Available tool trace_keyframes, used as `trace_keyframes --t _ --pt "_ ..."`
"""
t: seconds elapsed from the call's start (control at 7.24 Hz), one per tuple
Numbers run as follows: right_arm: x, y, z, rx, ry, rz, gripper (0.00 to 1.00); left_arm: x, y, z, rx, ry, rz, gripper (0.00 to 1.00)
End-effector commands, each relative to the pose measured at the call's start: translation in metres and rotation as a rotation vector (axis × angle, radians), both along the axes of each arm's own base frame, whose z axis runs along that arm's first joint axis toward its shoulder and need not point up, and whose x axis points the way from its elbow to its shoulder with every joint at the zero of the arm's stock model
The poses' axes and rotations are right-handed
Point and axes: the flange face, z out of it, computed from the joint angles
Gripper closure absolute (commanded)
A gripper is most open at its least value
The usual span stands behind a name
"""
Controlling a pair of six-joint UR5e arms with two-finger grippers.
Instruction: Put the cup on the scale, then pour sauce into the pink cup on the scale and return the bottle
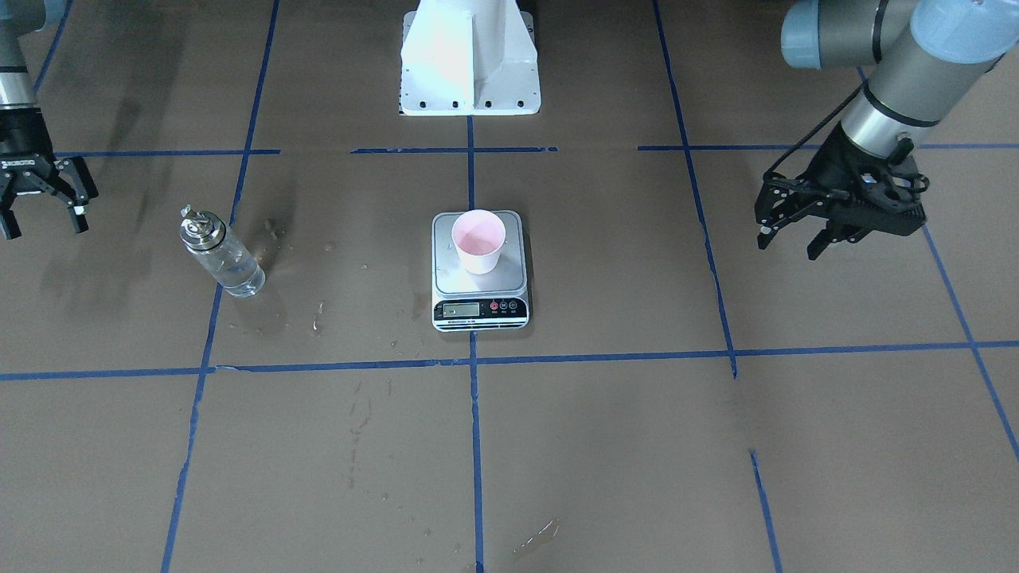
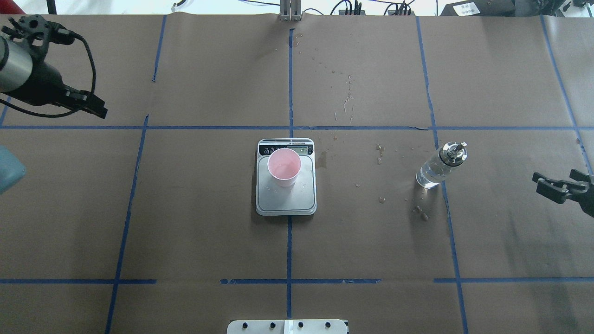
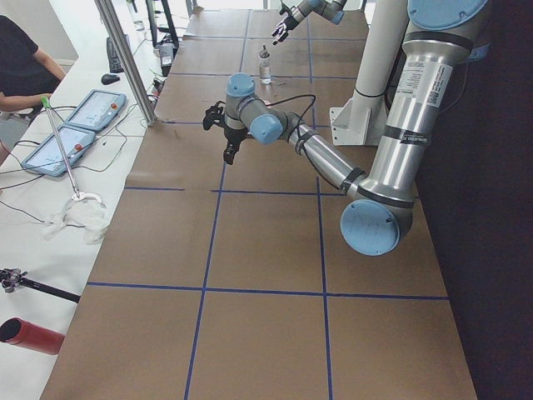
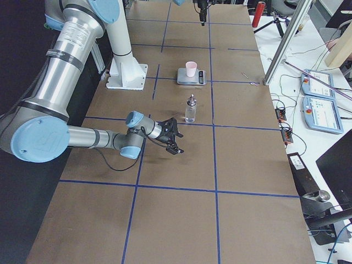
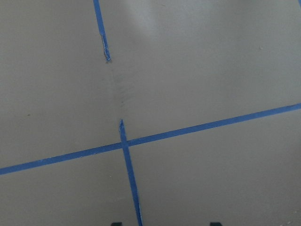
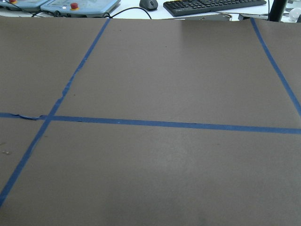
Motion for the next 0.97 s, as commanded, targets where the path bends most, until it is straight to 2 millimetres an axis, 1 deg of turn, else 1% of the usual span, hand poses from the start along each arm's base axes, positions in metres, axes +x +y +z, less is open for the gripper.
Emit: trace_keyframes --t 0.0,0.14,0.28,0.41,0.55,0.69,0.83 --pt "0.077 -0.065 0.026 -0.109 -0.030 -0.117 0.00 -0.100 -0.037 0.090 0.023 -0.025 0.085 0.30" --pt "0.119 -0.101 0.048 -0.148 -0.009 -0.184 0.00 -0.164 -0.054 0.146 0.029 -0.008 0.120 0.30" --pt "0.153 -0.136 0.062 -0.214 0.013 -0.239 0.00 -0.208 -0.061 0.195 0.018 -0.026 0.122 0.30" --pt "0.182 -0.156 0.064 -0.266 0.024 -0.288 0.00 -0.225 -0.061 0.213 -0.003 -0.038 0.112 0.17" --pt "0.213 -0.159 0.069 -0.315 0.005 -0.344 0.00 -0.239 -0.050 0.236 -0.044 -0.041 0.092 0.00" --pt "0.245 -0.153 0.076 -0.369 -0.044 -0.390 0.00 -0.253 -0.039 0.254 -0.074 -0.036 0.070 0.00" --pt "0.254 -0.150 0.078 -0.375 -0.075 -0.461 0.00 -0.251 -0.023 0.273 -0.108 -0.031 0.074 0.00"
